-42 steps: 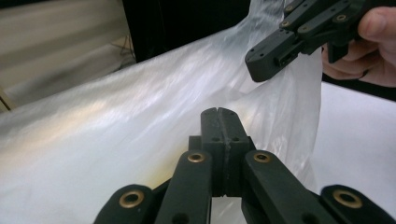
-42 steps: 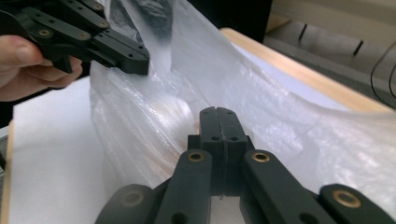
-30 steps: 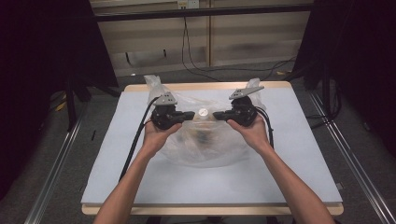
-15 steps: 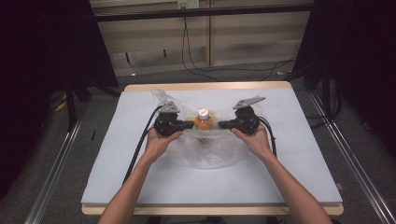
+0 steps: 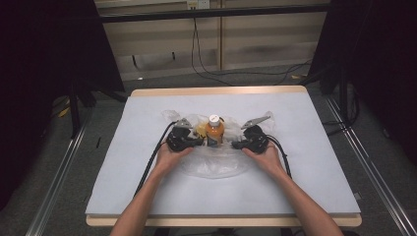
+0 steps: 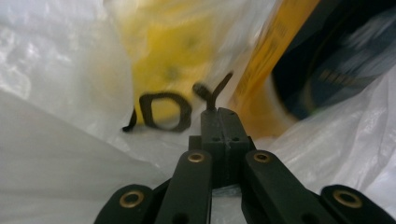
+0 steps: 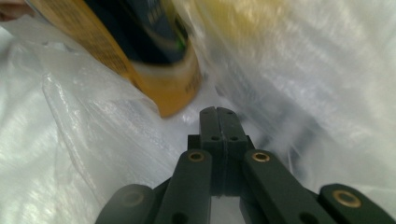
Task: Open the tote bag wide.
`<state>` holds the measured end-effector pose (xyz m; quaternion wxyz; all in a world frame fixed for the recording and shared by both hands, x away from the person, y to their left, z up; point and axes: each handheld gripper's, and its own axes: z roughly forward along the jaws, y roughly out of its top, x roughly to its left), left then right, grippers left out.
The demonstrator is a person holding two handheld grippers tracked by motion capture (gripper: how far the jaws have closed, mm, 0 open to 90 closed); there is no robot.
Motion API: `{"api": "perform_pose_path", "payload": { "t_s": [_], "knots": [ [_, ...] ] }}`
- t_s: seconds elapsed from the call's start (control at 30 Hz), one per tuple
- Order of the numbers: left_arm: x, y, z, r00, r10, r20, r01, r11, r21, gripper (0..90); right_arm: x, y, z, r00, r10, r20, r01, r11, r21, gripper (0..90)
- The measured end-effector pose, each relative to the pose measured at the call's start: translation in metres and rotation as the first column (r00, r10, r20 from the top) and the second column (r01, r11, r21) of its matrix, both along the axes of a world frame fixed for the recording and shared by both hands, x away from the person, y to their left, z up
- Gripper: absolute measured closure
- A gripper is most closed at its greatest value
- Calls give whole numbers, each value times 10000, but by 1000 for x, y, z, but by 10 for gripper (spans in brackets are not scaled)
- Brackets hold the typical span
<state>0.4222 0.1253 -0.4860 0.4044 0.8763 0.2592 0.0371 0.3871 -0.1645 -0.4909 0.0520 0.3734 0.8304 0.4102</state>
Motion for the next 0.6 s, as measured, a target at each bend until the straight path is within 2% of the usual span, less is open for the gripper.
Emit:
{"api": "perform_pose_path", "payload": {
  "t_s": [0.07, 0.13, 0.17, 0.23, 0.27, 0.3, 0.33, 0.4, 0.43, 0.5, 0.53, 0.6],
  "knots": [
    [-1, 4, -3, 9999, 142, -41, -143, 9997, -197, 900, 2, -3, -1, 9993, -112, -351, 123, 9995, 299, 900],
    [-2, 5, -5, 9998, 185, -84, -188, 9990, -405, 900, 2, -4, -2, 9993, -71, -359, 83, 9993, 351, 900],
    [-2, 7, -4, 9997, 240, -102, -243, 9993, -295, 900, 2, -4, -2, 9993, -58, -363, 71, 9994, 348, 900],
    [-2, 8, -3, 9996, 286, 44, -285, 9994, -173, 900, 2, -3, 4, 9994, 69, -327, -78, 9996, -278, 900],
    [-2, 10, 0, 9995, 285, 121, -287, 9993, 232, 900, 2, -3, 6, 9994, 39, -354, -59, 9984, -557, 900],
    [-1, 12, -1, 9995, 326, 26, -326, 9994, 94, 900, 3, -6, 7, 9990, 5, -437, -32, 9981, -620, 900],
    [0, 14, 0, 9993, 386, 22, -387, 9990, 217, 900, 3, -10, 8, 9989, -67, -459, 34, 9974, -721, 900],
    [0, 18, 2, 9988, 419, 249, -432, 9976, 548, 900, 3, -18, 7, 9980, -177, -607, 143, 9983, -569, 900],
    [-1, 19, 3, 9984, 378, 430, -409, 9965, 730, 900, 3, -21, 7, 9982, -231, -553, 194, 9977, -651, 900],
    [-1, 19, 7, 9980, 77, 627, -161, 9907, 1349, 900, 2, -28, 8, 9982, -216, -559, 180, 9978, -639, 900],
    [-2, 19, 8, 9980, 61, 622, -153, 9886, 1496, 900, 2, -30, 8, 9979, -272, -596, 230, 9973, -693, 900],
    [-2, 18, 8, 9983, 206, 543, -279, 9904, 1356, 900, 1, -34, 9, 9977, -263, -619, 214, 9967, -779, 900]
  ]
}}
